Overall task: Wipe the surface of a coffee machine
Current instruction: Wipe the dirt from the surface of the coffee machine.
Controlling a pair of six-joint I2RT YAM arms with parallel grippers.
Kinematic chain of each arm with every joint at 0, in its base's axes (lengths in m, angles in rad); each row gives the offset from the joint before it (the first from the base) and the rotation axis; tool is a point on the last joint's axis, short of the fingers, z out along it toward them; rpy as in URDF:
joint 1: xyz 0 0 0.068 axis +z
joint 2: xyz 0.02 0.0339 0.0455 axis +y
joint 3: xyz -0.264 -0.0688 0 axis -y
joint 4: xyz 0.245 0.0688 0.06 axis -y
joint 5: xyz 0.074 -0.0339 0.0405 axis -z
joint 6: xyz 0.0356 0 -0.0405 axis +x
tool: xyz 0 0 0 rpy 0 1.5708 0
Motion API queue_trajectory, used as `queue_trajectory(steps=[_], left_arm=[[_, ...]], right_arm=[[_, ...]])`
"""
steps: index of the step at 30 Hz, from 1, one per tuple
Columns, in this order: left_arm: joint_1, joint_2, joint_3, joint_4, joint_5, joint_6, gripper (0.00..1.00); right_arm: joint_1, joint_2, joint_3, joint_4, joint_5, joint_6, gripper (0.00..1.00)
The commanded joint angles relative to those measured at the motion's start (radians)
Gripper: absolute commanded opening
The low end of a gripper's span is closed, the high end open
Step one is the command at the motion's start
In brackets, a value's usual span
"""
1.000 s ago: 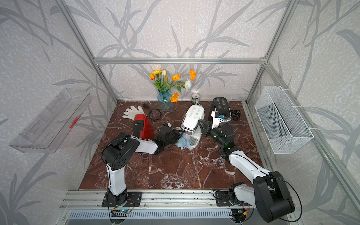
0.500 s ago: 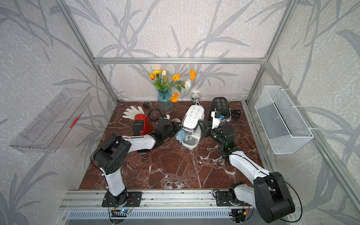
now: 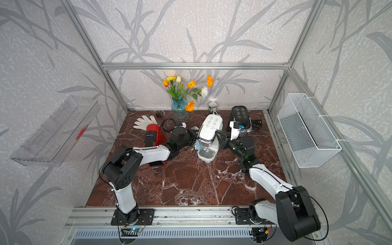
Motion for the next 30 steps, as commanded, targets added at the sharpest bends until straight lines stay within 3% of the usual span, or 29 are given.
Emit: queue_trajectory(steps=[1, 12, 30], left_arm=[[-0.039, -0.049, -0.011, 0.173, 0.071, -0.091, 0.00], [-0.065, 0.032, -0.083, 0.336, 0.101, -0.274, 0.00], [-0.085, 0.143, -0.123, 0.445, 0.167, -0.364, 0.00]], right_arm=[[0.014, 0.058, -0.056, -0.224, -0.007, -0.032, 0.26], [0.013, 0.055, -0.054, -0.227, -0.016, -0.030, 0.26], [0.013, 0.042, -0.054, -0.235, -0.015, -0.032, 0.26]])
